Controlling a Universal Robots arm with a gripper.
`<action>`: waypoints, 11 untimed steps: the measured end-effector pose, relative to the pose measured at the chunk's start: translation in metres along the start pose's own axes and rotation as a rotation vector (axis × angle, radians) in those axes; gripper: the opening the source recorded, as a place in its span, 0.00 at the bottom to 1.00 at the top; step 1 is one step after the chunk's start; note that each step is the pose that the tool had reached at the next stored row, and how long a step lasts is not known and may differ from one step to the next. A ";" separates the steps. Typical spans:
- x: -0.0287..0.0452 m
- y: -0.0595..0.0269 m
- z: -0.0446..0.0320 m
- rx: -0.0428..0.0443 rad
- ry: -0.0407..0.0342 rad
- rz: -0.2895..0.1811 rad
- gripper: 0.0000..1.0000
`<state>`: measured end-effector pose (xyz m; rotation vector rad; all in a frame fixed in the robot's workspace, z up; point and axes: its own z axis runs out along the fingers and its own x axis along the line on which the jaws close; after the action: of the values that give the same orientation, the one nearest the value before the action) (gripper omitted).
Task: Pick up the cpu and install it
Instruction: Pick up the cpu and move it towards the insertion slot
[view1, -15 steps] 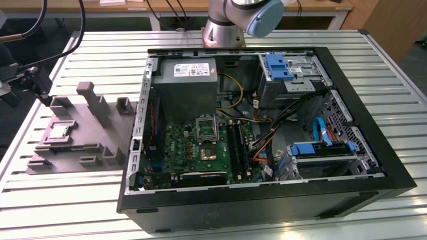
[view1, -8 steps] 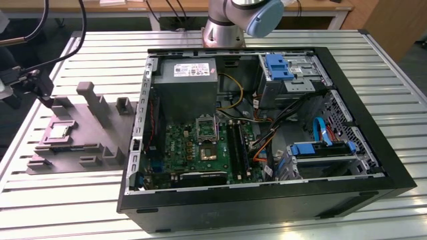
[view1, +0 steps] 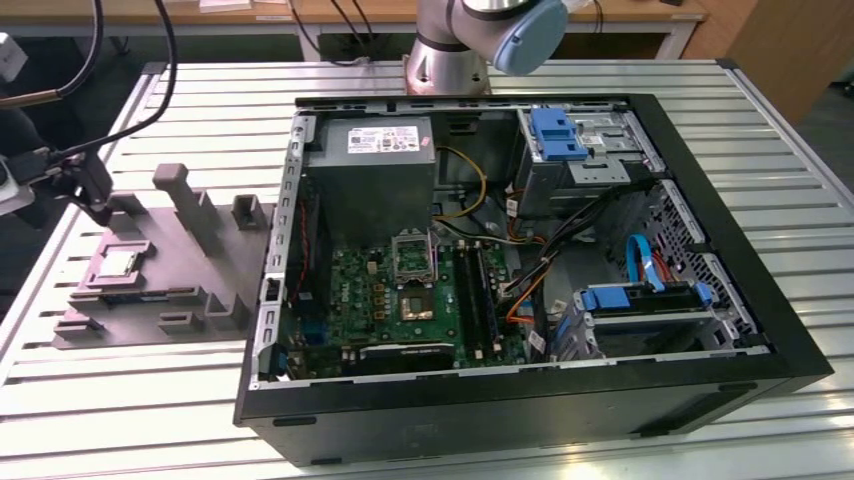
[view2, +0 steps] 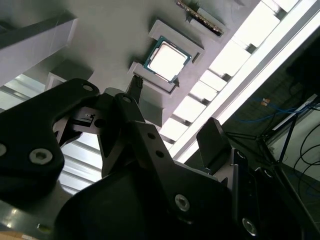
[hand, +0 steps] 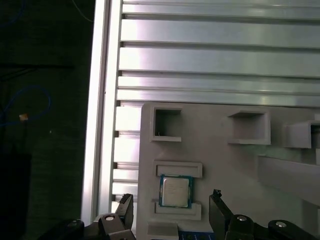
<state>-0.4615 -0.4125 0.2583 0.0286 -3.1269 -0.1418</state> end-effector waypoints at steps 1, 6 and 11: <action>0.0000 -0.0002 0.0011 0.0027 0.0001 0.000 0.71; -0.0001 -0.0011 0.0092 0.0031 -0.0002 0.002 0.71; -0.0001 -0.0013 0.0103 0.0031 -0.0001 0.003 0.71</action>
<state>-0.4615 -0.4129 0.2479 0.0241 -3.1272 -0.1369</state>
